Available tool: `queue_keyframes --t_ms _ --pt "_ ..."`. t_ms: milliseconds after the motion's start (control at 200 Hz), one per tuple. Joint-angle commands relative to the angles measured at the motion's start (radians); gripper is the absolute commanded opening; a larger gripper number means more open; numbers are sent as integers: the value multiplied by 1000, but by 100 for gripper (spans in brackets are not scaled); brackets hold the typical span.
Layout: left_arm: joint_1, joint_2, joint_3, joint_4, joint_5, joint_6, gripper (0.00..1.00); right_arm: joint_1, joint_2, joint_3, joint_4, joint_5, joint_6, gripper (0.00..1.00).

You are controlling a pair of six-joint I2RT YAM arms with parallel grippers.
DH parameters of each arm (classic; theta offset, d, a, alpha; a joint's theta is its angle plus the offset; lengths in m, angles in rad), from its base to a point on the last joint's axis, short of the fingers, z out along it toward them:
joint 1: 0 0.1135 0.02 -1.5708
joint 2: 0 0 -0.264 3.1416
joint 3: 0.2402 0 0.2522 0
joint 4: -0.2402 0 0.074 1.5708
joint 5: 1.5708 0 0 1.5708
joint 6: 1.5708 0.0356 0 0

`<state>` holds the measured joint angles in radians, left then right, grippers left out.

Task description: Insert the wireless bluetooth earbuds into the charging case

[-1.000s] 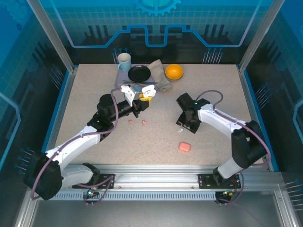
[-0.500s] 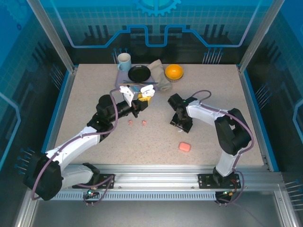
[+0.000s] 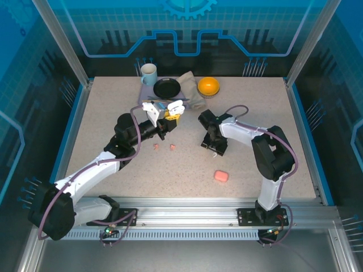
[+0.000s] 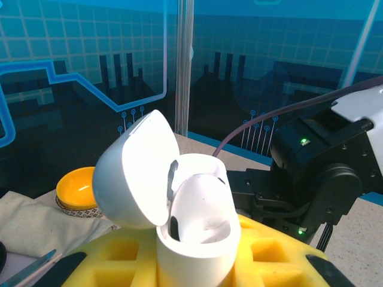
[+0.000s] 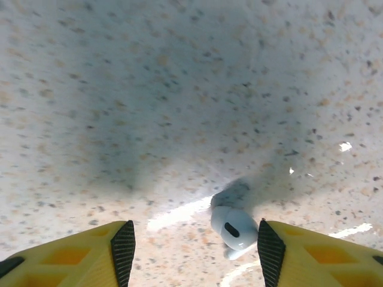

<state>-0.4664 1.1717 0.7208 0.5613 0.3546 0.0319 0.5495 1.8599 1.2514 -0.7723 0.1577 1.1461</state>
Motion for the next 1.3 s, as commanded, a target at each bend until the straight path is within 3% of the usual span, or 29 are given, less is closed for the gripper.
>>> queue_keyframes --t_ms 0,190,520,790,1296 --pt "11 6 -2 50 -10 -7 0 7 13 55 13 23 -80 59" --pt "11 17 3 58 -3 -20 0 24 33 152 -112 109 -186 59" --pt "12 3 10 29 -2 -12 0 1 15 91 -122 154 -466 61" --pt "12 7 24 11 -2 -10 0 -36 0 21 -122 127 -434 59" --pt "13 16 39 -7 -2 -10 0 -28 70 57 -105 100 -382 55"
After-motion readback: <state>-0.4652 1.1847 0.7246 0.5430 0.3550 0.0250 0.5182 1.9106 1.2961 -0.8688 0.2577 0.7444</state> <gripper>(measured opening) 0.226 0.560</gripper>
